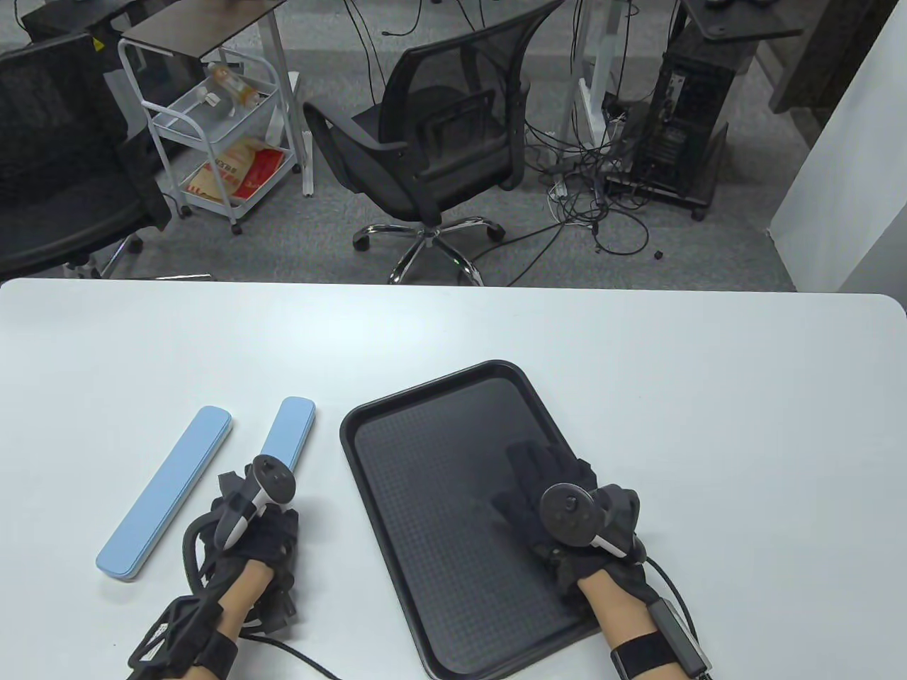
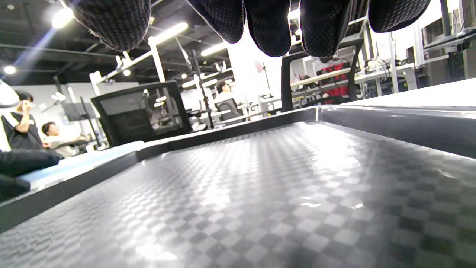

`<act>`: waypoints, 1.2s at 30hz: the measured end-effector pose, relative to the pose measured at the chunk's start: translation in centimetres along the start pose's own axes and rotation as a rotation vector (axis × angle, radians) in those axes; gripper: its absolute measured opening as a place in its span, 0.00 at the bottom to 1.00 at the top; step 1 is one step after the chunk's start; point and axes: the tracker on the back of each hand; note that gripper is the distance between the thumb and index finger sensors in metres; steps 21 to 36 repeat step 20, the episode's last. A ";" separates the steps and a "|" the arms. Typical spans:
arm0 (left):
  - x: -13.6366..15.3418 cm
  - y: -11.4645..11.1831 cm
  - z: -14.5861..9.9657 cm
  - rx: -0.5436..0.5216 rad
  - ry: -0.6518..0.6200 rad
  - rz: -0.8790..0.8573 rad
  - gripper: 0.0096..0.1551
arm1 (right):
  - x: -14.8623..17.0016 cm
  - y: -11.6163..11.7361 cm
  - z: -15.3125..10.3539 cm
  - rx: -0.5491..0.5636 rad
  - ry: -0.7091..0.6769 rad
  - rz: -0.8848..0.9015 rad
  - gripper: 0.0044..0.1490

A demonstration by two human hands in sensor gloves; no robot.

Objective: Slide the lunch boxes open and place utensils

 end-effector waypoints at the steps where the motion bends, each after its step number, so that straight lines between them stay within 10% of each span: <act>1: 0.1 0.4 -0.3 -0.037 -0.006 -0.027 0.56 | -0.1 0.1 0.0 -0.011 -0.007 -0.029 0.48; 13: -2.2 1.7 -2.9 -0.199 -0.314 0.133 0.54 | -1.7 1.6 0.1 -0.308 -0.082 -0.268 0.51; 36: -3.0 2.0 -3.3 -0.236 -0.383 0.152 0.52 | -1.7 2.2 -0.2 -0.281 -0.107 -0.300 0.52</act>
Point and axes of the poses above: the tracker on the back of each hand, its own x axis roughly to the little-finger side, its own z axis roughly from the wrist to the fingertips, y = z × x, and after that the axes turned 2 degrees about x, right-handed
